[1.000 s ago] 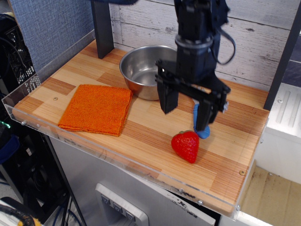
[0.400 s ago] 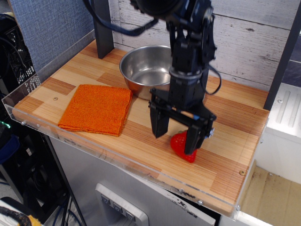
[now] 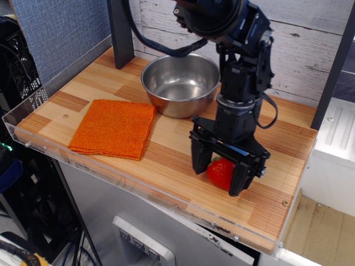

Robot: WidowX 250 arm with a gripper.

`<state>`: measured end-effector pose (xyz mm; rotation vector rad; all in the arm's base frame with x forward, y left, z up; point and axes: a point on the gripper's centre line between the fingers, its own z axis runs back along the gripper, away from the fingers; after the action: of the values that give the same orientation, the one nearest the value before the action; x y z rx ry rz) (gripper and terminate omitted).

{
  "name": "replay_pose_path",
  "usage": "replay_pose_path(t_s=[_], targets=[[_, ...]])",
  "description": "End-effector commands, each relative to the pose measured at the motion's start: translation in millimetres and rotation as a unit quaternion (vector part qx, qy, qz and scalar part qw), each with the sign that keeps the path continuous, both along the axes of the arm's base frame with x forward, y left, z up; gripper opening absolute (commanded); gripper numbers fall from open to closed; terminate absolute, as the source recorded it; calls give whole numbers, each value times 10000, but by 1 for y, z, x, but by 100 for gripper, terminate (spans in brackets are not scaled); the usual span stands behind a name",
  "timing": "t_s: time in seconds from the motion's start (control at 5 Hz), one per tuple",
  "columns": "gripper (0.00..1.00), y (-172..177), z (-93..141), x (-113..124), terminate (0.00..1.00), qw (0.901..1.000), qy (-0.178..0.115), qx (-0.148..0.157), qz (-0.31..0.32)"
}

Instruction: Place the strawberry on top left of the orange cloth in the table.

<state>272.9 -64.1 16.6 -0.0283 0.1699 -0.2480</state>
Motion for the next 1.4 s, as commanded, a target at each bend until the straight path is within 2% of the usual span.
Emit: replay_pose_path(t_s=[0.0, 0.2, 0.4, 0.6, 0.8, 1.0, 1.2], targets=[[0, -5, 10, 2, 0, 9996, -251, 7, -104], [0, -6, 18, 3, 0, 9993, -363, -26, -109], [0, -8, 58, 3, 0, 9955, -918, -83, -237], [0, 13, 98, -7, 0, 9879, -1551, -22, -79], [0, 55, 121, -16, 0, 9846, -1711, 44, 357], [0, 94, 115, -17, 0, 9844, -1537, 210, 835], [0, 119, 98, -1, 0, 9810, -1344, 526, 1298]])
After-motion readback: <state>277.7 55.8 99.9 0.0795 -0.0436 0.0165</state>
